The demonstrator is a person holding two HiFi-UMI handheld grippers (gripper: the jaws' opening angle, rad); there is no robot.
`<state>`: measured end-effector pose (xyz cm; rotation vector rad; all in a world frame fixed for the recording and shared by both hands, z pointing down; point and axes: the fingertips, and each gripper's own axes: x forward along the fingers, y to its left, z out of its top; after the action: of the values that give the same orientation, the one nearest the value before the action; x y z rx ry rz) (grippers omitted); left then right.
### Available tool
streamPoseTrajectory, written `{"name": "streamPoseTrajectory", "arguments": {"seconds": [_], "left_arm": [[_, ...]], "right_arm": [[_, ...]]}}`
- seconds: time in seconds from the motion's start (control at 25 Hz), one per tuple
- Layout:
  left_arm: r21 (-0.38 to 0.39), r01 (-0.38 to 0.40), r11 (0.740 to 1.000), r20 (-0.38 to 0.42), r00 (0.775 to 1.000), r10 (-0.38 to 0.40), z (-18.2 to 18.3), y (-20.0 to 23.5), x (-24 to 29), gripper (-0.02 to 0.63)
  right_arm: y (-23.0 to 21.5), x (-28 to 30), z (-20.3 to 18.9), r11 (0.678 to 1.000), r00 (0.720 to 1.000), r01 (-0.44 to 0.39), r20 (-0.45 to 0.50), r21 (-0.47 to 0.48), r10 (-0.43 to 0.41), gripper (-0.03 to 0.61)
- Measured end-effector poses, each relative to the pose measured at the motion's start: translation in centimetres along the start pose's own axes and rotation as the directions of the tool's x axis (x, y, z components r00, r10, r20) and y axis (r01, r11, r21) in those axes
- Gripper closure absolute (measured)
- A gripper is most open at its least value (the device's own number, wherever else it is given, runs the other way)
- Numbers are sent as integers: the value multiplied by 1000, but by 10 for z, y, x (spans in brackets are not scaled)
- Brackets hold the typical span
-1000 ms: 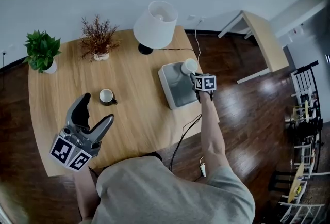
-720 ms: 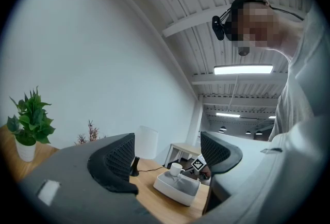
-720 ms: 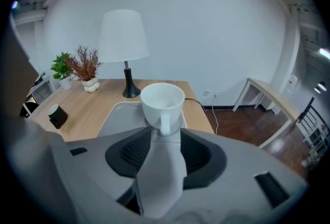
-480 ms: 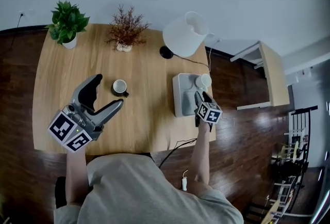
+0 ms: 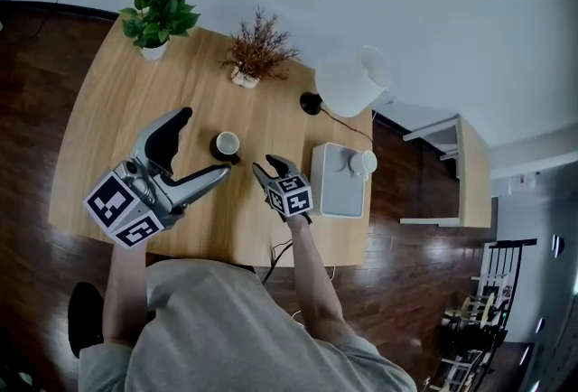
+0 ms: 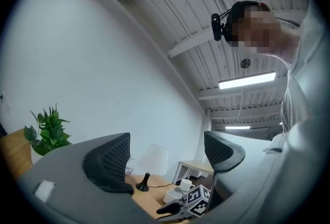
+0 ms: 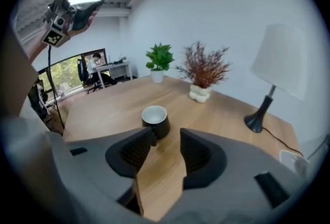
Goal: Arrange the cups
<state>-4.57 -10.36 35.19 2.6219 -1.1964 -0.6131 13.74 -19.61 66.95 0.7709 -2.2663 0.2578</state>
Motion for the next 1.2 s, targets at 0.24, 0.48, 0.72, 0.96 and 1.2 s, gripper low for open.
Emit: {"name": "streamPoseTrajectory", "arguments": {"seconds": [0.24, 0.48, 0.72, 0.96, 1.2], "left_arm": [[20, -28, 999, 22, 999, 28, 10, 5, -21, 179], [30, -33, 999, 21, 999, 32, 11, 7, -33, 179], [38, -27, 999, 13, 1000, 26, 11, 6, -36, 189], [40, -3, 999, -9, 1000, 3, 6, 0, -30, 192], [32, 30, 999, -28, 999, -29, -1, -4, -22, 193]], "right_arm": [[30, 55, -8, 994, 987, -63, -154, -94, 48, 387], [41, 79, -19, 987, 964, -64, -266, -147, 23, 388], [40, 94, -31, 986, 937, -53, -348, -155, -5, 437], [38, 96, -32, 994, 940, -43, -342, -98, 7, 492], [38, 72, -25, 987, 984, -48, -165, 153, 73, 494]]}}
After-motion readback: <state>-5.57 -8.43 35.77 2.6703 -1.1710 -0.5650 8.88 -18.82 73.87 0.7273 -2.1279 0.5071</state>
